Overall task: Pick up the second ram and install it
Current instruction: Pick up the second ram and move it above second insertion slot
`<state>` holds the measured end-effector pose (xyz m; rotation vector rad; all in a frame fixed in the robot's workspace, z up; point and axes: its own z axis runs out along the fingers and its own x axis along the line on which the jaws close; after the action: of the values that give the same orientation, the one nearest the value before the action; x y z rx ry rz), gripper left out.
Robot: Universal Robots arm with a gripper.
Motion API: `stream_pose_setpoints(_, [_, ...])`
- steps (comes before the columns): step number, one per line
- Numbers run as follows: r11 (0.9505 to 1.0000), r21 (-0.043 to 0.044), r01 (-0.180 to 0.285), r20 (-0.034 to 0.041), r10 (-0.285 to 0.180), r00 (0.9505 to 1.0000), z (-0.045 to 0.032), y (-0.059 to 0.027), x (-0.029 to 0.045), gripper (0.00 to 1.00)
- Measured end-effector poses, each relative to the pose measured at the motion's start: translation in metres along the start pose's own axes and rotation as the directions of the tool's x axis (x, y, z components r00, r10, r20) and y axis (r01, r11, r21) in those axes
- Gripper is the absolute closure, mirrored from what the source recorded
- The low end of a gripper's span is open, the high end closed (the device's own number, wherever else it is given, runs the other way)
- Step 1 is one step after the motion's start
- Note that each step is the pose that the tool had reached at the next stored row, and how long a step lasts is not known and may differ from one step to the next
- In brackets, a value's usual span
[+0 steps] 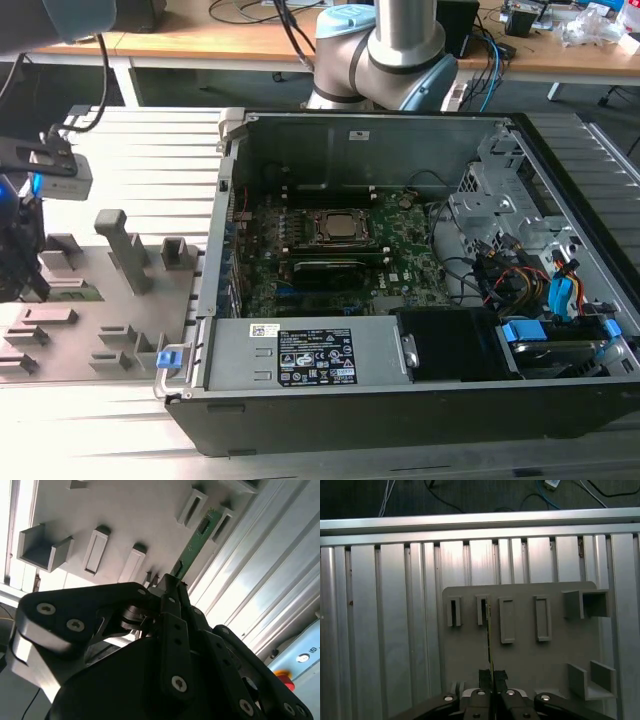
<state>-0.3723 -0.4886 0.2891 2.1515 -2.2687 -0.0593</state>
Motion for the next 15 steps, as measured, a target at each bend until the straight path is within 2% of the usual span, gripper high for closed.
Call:
stream_pose_setpoints(3, [1.0000,0.0000,0.000,0.0000,0.000,1.0000,-0.0048,0.0002,-0.0001,0.86])
stream_pose_setpoints(6, [1.0000,0.0001,0.000,0.0001,0.000,1.0000,-0.0153,0.0006,-0.0004,0.86])
stream_pose_setpoints(11, [1.0000,0.0000,0.000,0.0001,0.000,1.0000,-0.0244,0.0010,-0.0007,0.86])
stream_pose_setpoints(15, [1.0000,0.0000,0.000,0.0001,0.000,1.0000,-0.0354,0.0013,-0.0009,0.86])
